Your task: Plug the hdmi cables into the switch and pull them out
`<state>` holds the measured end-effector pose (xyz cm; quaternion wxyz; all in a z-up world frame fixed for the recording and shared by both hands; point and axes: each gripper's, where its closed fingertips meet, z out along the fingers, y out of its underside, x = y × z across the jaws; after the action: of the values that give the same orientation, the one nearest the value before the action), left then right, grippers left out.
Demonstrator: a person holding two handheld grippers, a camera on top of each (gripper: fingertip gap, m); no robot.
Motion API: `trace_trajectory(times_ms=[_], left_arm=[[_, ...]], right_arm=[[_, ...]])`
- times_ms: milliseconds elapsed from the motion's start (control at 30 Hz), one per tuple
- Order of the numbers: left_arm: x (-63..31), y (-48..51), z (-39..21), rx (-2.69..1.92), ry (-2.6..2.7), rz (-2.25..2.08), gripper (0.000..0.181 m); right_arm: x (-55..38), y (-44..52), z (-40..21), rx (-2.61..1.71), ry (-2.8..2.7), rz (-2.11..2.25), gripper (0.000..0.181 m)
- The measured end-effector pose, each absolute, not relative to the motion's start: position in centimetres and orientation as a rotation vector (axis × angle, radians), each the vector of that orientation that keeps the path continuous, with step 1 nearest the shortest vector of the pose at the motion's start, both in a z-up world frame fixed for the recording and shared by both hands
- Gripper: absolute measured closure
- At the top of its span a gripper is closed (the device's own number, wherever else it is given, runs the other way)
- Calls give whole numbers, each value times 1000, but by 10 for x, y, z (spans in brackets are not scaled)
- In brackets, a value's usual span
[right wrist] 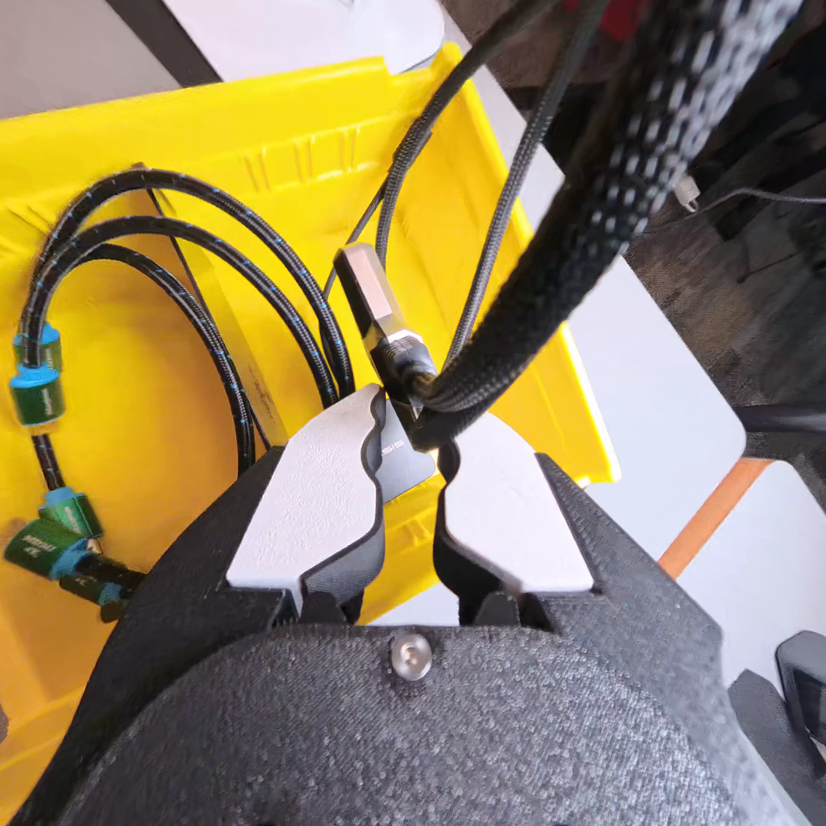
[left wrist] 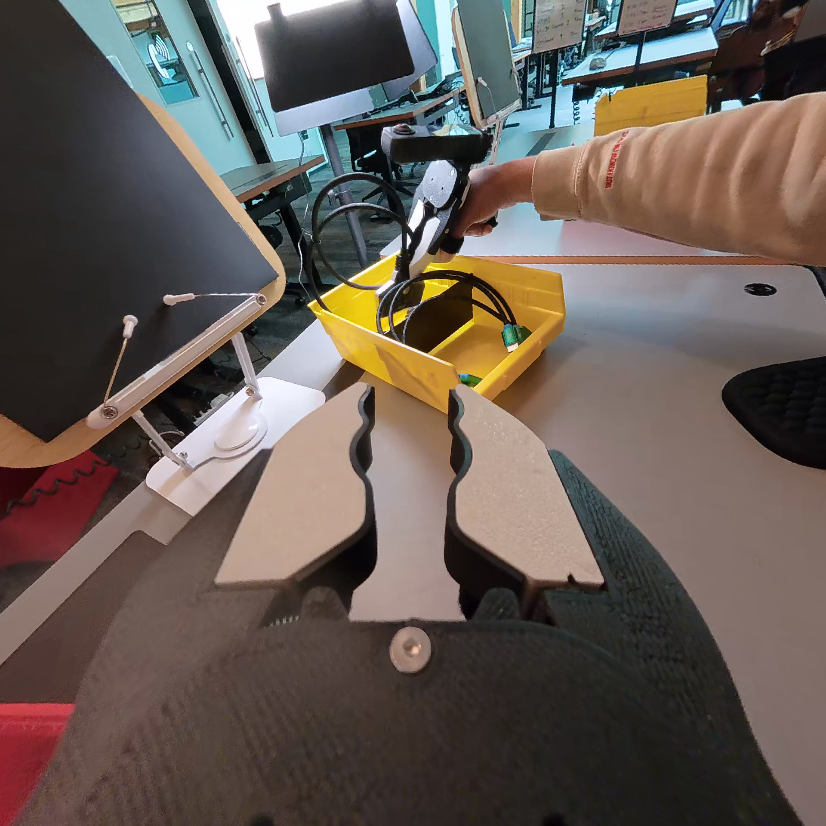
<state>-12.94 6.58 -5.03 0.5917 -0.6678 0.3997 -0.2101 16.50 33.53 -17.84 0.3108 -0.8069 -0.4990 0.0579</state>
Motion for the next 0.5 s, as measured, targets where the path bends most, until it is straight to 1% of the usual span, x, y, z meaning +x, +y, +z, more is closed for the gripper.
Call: trace_trajectory(times_ms=[33,100,200,300,400,500], left_arm=[[-131,67,-51,-1557,927,-488,149],[-134,68,-52,-1562,918,-484,149],[-138,70,-52,-1569,902,-482,149],[-141,71,-51,-1573,889,-477,149],[-144,71,-50,-1587,882,-462,149],[-147,70,-55,-1636,886,-456,148]], right_arm=[[164,334,-177,-2130,-1335,152,160],[165,330,-173,-2152,-1364,138,158],[170,327,-151,-2123,-1324,118,130],[171,316,-123,-2063,-1235,180,121],[168,302,-85,-1926,-1057,246,120],[155,267,-55,-1772,-893,368,122]])
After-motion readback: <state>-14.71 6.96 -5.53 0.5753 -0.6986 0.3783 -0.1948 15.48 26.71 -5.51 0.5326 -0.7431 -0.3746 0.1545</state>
